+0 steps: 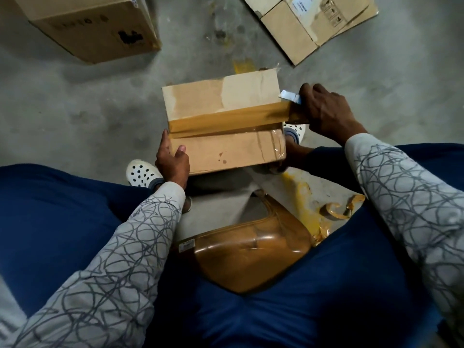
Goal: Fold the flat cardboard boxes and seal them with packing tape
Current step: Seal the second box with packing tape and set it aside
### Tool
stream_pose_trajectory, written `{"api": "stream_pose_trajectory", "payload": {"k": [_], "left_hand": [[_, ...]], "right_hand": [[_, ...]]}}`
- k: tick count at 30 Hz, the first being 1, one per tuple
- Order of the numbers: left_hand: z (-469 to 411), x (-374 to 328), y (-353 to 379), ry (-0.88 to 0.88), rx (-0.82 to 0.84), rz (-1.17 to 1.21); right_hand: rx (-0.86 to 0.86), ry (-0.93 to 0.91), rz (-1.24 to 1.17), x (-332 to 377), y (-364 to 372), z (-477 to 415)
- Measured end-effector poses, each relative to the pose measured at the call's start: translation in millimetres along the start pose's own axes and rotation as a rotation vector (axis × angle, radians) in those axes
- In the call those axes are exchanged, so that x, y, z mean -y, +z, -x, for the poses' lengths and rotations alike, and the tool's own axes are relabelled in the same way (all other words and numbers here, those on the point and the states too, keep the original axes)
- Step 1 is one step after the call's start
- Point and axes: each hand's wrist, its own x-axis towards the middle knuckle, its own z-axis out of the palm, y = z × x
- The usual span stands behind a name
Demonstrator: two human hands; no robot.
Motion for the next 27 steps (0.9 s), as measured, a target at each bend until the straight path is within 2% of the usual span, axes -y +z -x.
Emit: {"api": "stream_pose_trajectory", "payload": {"k": [9,12,13,16,17,21,27], "left_hand": [[-3,2,-1,0.013,0.005,0.023],[-2,1,-1,0.048,0.010,-0.087],[-1,-1,0,0.120,-0.002,-0.205],[-2,2,7,0.517,0.022,-0.577],[-2,2,11,0.573,0.054,-0.665],[9,2,28,0.632,0.102,-0.925],[43,-8,69,0.796,0.371,-0.994]], "right_hand": [[0.004,-0.013,-0.048,1,27,-10],[0.046,0.035,-0.077,1,37,-15],[0.050,0.046,-0.093,1,39,-16],[0.046,0.087,-0.175,-2,44,-18],[0.039,0.123,-0.222,-4,45,-18],[0.040,0.215,-0.358,-7,53,-21],[0.028,0.233,-0.368,-6,63,-24]]}}
